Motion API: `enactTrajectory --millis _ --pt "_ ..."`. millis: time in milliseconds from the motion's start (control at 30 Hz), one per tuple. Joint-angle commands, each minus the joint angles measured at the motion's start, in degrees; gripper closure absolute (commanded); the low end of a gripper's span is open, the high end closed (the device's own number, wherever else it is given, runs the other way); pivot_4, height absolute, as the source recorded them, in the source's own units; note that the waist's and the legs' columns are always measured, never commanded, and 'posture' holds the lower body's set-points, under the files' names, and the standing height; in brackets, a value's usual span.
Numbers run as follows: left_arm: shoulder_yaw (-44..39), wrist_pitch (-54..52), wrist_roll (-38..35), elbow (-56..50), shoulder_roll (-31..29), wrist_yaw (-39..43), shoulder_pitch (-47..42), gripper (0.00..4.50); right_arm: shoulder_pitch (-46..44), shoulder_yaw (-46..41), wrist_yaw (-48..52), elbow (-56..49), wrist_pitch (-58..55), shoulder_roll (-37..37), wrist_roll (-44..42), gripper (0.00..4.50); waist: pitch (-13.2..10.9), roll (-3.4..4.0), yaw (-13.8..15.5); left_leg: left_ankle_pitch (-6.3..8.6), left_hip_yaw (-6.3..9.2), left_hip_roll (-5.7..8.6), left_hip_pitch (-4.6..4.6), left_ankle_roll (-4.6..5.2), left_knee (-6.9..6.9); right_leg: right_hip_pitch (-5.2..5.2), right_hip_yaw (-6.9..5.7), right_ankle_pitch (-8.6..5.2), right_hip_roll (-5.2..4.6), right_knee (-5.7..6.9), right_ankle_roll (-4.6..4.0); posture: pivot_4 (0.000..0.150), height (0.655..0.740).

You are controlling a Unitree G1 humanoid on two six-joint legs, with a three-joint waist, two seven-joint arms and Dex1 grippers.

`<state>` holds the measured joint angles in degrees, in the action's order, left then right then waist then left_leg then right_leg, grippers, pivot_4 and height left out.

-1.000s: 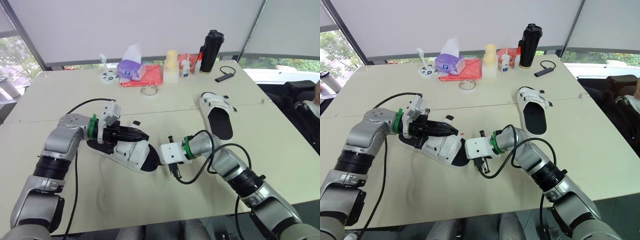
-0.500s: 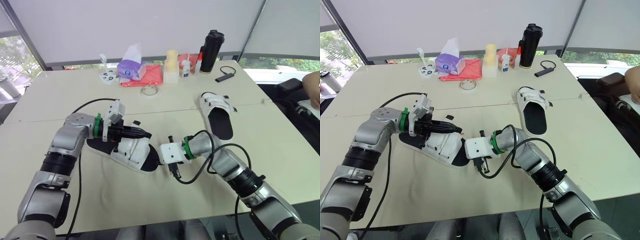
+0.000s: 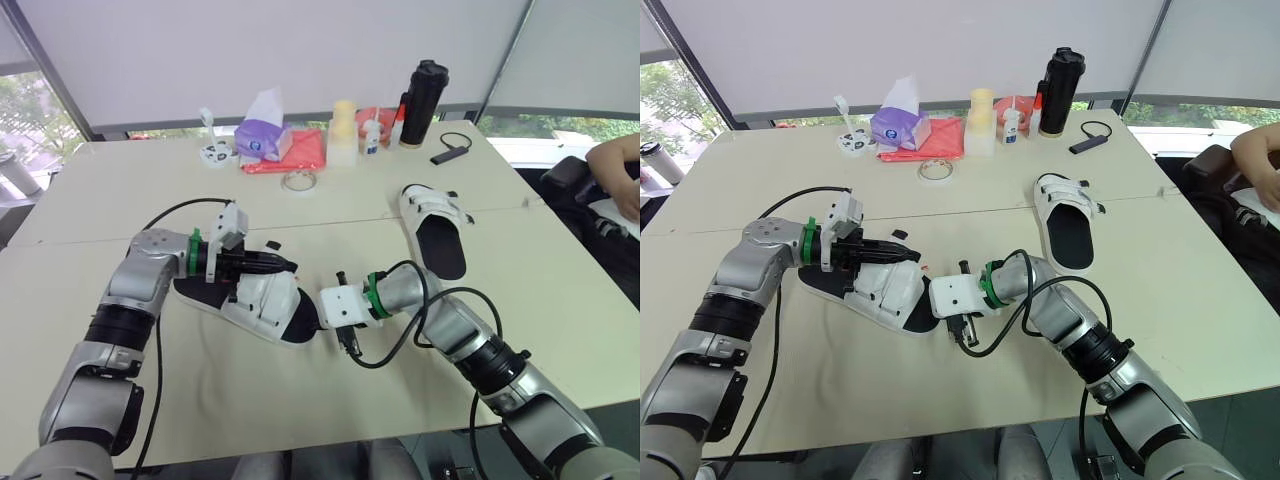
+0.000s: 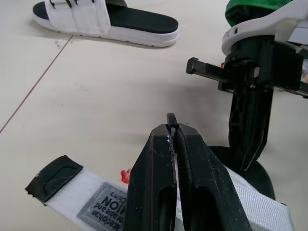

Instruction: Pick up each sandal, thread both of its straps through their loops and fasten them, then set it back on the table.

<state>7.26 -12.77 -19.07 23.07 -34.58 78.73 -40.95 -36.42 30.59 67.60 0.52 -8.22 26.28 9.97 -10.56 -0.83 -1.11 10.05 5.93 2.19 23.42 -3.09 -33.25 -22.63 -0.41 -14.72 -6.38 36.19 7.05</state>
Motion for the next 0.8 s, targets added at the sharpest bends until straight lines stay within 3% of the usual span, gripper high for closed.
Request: enactTrajectory --millis 33,800 --pt "-1.4 2.1 1.0 0.7 0.1 -0.9 -1.7 4.45 0.6 1.3 0.2 0.8 -0.4 0.5 1.1 4.50 0.0 0.00 0.0 0.00 0.00 0.00 0.00 0.00 0.00 0.00 0.00 0.00 0.00 0.00 0.00 0.150 0.7400" --pt "5.5 18.8 14.4 8.4 0.9 -2.5 -4.8 4.45 0.7 1.1 -0.2 0.6 -0.7 0.5 1.3 4.50 0.0 0.00 0.1 0.00 0.00 0.00 -0.03 0.00 -0.11 0.07 0.00 0.00 0.01 0.04 0.01 0.150 0.7400"
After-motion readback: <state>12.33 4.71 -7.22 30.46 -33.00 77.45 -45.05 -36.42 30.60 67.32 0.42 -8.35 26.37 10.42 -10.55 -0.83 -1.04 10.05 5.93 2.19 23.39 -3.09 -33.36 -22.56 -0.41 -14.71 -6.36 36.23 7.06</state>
